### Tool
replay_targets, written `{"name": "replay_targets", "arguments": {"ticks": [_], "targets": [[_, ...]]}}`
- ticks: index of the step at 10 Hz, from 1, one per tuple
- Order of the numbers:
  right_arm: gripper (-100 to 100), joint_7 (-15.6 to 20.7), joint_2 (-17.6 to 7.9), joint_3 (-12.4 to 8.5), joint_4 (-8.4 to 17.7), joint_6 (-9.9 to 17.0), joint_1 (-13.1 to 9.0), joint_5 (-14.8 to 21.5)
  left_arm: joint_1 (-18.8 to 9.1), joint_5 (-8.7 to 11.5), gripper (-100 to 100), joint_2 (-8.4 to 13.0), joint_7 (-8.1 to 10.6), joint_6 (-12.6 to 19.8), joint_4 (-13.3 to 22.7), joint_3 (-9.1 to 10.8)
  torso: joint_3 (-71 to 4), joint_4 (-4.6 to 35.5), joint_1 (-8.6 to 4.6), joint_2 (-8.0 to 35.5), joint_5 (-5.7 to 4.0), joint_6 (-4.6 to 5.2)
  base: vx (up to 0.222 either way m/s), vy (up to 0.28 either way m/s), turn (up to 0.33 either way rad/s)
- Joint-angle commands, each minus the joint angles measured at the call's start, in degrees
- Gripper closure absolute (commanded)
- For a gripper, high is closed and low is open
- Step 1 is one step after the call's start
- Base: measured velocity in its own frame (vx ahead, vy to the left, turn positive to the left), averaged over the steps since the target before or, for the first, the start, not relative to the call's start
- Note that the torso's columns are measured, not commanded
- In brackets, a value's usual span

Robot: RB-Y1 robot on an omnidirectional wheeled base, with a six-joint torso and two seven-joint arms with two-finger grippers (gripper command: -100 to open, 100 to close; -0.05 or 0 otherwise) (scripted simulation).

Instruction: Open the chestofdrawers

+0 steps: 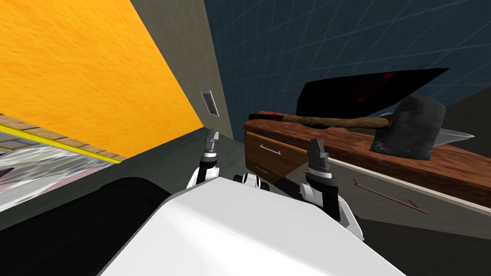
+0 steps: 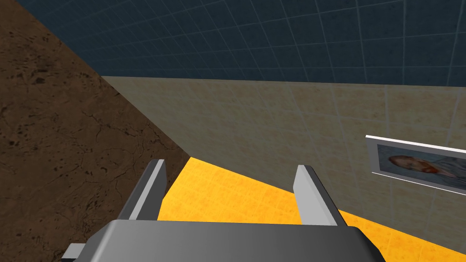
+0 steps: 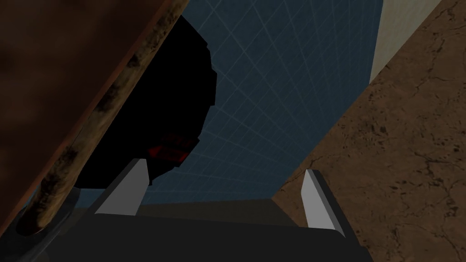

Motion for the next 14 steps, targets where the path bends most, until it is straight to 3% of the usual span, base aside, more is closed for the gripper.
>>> {"name": "replay_targets", "arguments": {"ticks": [1,4,6,9,11,14], "targets": [[-100,3.59,-0.2,-0.26,0.68,-0.85,-0.24,0.18,0.0,0.0,0,0.0,0.0,0.0,0.0,0.0,0.0,0.0,-0.04,0.0,0.0,0.0,0.015,0.022,0.001],[-100,8.91,-0.88,-1.41,3.49,-3.92,-1.1,0.95,0.0,0.0,0,0.0,0.0,0.0,0.0,0.0,0.0,0.0,0.0,0.0,0.01,-0.01,0.02,0.055,-0.026],[-100,11.17,-0.88,-1.41,3.49,-3.92,-1.1,0.95,0.0,0.0,0,0.0,0.0,0.0,0.0,0.0,-0.03,-0.01,0.01,-0.03,0.02,-0.01,0.02,0.049,-0.009],[-100,16.56,-1.36,-2.66,6.53,-7.04,-1.88,1.8,0.0,0.0,0,0.0,0.0,0.0,0.0,0.0,0.0,0.0,-0.02,0.0,0.0,0.0,0.023,0.063,-0.03],[-100,18.9,-1.36,-2.66,6.53,-7.04,-1.88,1.8,0.0,0.0,0,0.0,0.0,0.0,0.0,0.0,0.0,0.0,-0.01,0.0,0.01,-0.01,0.016,0.05,-0.01],[-100,24.19,-1.64,-4.0,9.8,-10.17,-2.53,2.73,0.0,0.0,0,0.0,0.0,0.0,0.0,0.0,-0.02,-0.01,-0.01,-0.02,0.01,-0.01,0.031,0.063,-0.032]]}}
